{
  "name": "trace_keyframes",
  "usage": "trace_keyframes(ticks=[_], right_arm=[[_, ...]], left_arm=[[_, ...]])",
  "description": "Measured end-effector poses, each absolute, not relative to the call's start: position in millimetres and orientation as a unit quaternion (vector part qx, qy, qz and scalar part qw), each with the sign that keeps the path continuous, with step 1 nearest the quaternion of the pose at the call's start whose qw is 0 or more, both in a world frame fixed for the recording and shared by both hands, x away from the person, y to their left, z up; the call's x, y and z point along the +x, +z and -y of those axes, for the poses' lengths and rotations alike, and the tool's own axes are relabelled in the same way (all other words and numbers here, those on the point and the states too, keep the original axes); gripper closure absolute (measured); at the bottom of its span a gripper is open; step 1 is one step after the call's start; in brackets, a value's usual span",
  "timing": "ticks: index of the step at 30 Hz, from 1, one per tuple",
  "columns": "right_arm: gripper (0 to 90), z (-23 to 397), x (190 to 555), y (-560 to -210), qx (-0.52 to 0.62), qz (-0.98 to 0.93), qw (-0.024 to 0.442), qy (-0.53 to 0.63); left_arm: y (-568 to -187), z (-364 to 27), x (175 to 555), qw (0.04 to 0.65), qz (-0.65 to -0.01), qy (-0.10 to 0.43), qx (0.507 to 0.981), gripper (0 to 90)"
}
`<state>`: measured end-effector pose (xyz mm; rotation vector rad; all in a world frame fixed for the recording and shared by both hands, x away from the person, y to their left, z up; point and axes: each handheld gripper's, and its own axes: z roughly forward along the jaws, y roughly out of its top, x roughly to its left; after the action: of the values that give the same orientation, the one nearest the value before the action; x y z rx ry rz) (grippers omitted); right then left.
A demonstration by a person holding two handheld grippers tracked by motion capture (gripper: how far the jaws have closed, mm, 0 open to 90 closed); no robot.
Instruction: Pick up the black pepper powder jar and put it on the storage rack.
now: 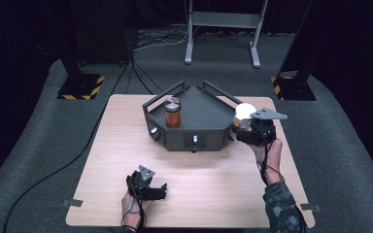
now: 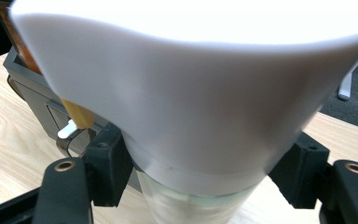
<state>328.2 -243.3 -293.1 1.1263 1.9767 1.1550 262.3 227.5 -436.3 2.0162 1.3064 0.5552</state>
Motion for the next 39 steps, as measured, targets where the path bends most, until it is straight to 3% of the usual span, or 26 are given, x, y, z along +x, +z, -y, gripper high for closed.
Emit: trace_keyframes(ticks=[39], right_arm=[[29.6, 227, 352, -280, 0.412, -0.750, 0.279, 0.436]], left_arm=[[-436, -228, 263, 0.332, -0.498, 0.212, 0.772, 2.7]])
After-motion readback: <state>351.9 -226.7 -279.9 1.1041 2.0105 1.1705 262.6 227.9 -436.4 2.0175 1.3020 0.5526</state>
